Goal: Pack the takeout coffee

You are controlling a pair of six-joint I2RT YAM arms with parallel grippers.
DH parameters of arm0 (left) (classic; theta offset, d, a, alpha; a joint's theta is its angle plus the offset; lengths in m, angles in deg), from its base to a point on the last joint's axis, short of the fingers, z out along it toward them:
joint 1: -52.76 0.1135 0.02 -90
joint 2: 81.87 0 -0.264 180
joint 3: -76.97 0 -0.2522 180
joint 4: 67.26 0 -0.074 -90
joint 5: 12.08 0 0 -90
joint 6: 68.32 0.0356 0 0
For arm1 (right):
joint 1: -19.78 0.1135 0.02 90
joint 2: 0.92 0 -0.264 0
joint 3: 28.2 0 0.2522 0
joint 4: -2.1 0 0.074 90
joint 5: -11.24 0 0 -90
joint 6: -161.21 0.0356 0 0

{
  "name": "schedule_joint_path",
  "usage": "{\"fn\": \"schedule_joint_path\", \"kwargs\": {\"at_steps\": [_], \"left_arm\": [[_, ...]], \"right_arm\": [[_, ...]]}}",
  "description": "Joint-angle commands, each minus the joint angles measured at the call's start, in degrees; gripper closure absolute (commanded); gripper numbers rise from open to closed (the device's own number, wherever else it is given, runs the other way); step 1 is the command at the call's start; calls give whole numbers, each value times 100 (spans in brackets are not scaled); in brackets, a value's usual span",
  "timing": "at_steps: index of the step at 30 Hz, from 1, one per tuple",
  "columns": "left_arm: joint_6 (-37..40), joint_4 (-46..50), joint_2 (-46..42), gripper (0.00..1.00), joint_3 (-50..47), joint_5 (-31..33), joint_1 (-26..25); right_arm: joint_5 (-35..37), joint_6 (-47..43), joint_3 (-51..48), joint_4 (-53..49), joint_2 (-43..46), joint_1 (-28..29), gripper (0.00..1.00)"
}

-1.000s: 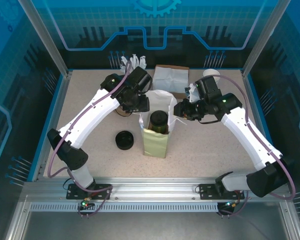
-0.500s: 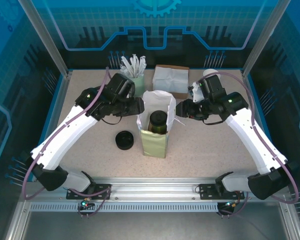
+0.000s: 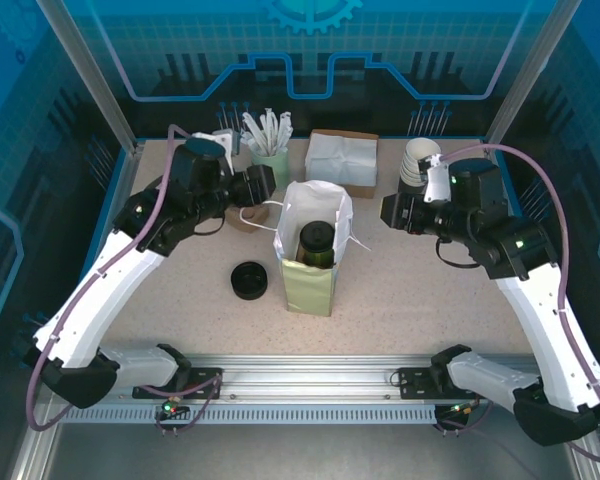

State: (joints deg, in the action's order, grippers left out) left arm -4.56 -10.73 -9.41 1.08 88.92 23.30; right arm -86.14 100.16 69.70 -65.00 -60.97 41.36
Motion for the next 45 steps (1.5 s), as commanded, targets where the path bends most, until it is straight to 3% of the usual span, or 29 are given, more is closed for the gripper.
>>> {"fn": "schedule_joint_path", "kwargs": {"at_steps": [1, 5, 11, 22, 45], "left_arm": [[443, -656, 176, 26, -122, 107, 460], [519, -950, 733, 25, 11, -153, 998], [585, -1519, 1717, 30, 259, -440, 1344], [719, -1977, 3152, 52, 946, -373, 1372], [931, -1630, 4431, 53, 1862, 136, 1371]], "right_arm": [[213, -218, 140, 168, 145, -90, 53], [309, -259, -38, 270, 369, -128, 54], [397, -270, -517, 481, 659, -206, 56], [142, -488, -759, 401, 705, -372, 56], [-464, -628, -917, 404, 712, -1004, 56]]}}
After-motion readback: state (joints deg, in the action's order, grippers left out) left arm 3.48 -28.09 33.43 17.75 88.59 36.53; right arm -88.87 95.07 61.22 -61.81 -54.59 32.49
